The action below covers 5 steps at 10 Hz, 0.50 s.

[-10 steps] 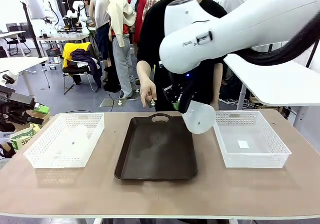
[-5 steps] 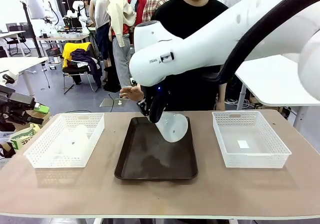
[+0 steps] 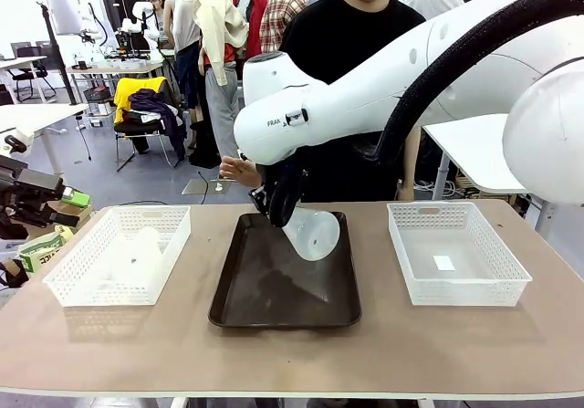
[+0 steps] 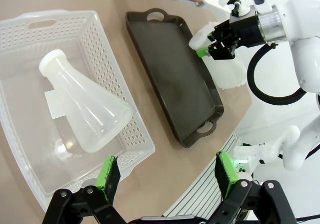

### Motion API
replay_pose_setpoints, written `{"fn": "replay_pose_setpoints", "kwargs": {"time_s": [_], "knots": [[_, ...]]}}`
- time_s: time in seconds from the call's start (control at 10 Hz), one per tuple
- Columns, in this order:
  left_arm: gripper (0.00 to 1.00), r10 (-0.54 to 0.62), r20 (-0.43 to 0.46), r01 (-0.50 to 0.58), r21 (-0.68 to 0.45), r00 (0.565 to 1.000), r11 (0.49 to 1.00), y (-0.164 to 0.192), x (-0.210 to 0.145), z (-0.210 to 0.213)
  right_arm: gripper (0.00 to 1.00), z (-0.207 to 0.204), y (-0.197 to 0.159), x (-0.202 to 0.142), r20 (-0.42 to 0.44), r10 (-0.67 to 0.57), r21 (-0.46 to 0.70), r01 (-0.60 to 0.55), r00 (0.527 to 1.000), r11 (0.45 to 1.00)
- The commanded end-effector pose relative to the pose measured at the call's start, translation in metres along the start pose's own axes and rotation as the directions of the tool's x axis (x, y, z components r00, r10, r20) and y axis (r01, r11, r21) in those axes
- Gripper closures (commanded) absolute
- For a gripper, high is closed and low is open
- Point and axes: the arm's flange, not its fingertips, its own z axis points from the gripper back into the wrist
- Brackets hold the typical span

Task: Prepare the laboratory tools.
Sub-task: While moving the picked Big flask to the Handle tray indicated by the person, stop as directed by the person.

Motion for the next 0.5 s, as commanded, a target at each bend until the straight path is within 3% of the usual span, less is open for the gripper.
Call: {"fn": "replay_pose_setpoints", "kwargs": {"time_s": [0.0,0.4], "knots": [[0.0,-0.002,0.009,0.002,-0.016,1.0,1.0,-0.0006,0.0002,0.0011,1.0,-0.0026,0.0043,-0.0014,-0.005,0.008,-0.002,-0.008,1.0,1.0],[0.0,-0.002,0.009,0.002,-0.016,1.0,1.0,-0.0006,0.0002,0.0011,1.0,-0.0026,0.0043,-0.0014,-0.005,0.008,-0.002,-0.008,1.0,1.0]]}}
